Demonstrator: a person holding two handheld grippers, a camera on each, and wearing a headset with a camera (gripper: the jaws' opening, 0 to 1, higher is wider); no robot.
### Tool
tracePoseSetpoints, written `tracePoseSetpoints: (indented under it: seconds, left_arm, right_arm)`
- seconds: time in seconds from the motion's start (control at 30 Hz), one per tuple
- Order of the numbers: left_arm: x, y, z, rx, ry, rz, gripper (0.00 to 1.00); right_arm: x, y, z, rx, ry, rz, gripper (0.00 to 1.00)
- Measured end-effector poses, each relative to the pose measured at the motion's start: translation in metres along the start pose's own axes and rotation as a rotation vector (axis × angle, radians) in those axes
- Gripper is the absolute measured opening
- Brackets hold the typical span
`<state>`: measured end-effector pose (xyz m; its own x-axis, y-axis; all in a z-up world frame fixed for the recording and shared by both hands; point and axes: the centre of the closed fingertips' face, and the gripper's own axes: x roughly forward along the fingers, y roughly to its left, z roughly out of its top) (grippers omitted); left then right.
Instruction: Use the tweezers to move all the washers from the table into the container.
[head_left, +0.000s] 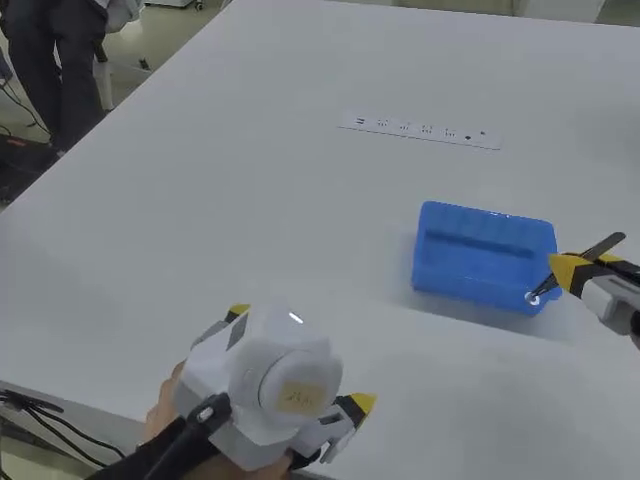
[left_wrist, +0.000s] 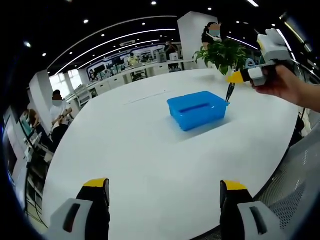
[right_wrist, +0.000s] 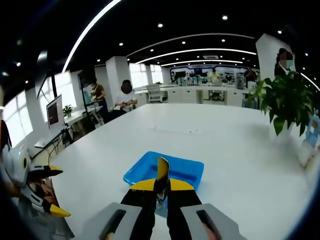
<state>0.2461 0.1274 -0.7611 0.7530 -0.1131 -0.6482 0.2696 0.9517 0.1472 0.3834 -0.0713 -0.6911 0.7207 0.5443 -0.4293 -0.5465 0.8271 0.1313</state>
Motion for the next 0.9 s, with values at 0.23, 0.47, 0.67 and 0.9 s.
tracePoseSetpoints:
  seconds: [0.23,0.47,0.67,0.9]
  left_arm:
    - [0.001,0.000,-0.002,0.004,0.011,0.000,0.94]
    - [0.001,0.001,-0.003,0.005,0.018,0.003,0.94]
    - [0.002,0.000,-0.004,0.011,0.025,0.001,0.94]
    - [0.002,-0.001,-0.004,0.017,0.030,-0.004,0.94]
  right_arm:
    - [0.024,0.000,0.012,-0.010,-0.014,0.009,0.03]
    - [0.059,-0.004,-0.002,-0.044,0.032,0.002,0.03]
    - [0.075,-0.008,-0.028,-0.055,0.101,0.000,0.04]
    - [0.078,-0.010,-0.037,-0.065,0.126,-0.005,0.04]
